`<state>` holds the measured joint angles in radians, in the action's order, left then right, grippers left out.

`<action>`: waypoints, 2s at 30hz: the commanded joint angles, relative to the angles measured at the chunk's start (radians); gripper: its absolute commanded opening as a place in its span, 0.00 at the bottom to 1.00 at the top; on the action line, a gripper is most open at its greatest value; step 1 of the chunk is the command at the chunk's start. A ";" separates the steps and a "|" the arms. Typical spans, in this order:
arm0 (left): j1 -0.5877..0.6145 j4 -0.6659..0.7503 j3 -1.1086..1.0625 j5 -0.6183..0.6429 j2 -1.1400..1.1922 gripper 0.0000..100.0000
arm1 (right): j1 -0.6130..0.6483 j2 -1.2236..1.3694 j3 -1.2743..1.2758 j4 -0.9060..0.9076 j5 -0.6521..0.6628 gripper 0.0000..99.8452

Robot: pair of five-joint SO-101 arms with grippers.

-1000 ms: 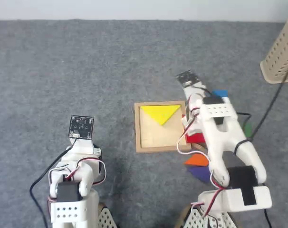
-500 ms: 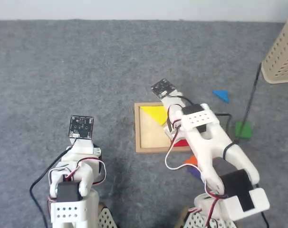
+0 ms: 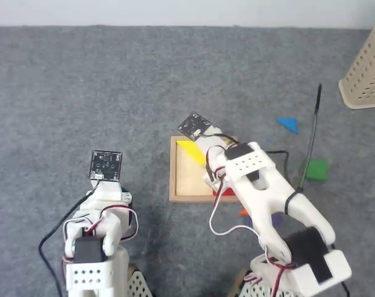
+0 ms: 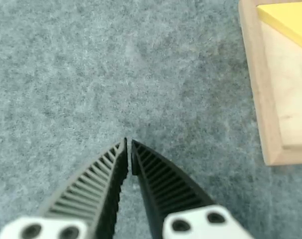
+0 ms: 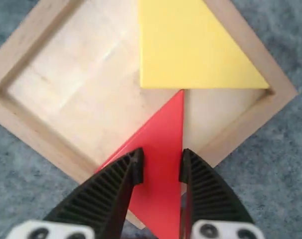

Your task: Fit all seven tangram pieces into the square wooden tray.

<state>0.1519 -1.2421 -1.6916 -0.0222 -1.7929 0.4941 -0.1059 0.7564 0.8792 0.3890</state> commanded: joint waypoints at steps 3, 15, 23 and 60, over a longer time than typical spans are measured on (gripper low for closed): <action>0.002 -0.006 0.005 0.008 -0.006 0.01 | 0.042 -0.113 0.103 -0.050 0.015 0.13; 0.002 -0.006 0.005 0.008 -0.006 0.01 | 0.042 -0.325 0.101 -0.053 -0.219 0.14; 0.002 -0.006 0.005 0.008 -0.006 0.01 | 0.124 -0.166 0.054 -0.084 -0.304 0.27; 0.002 -0.006 0.005 0.008 -0.006 0.01 | 0.208 -0.174 -0.029 -0.041 -0.106 0.01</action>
<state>0.1519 -1.2421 -1.6916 -0.0222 -1.7929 0.6368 -0.2271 0.7534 0.8209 0.2616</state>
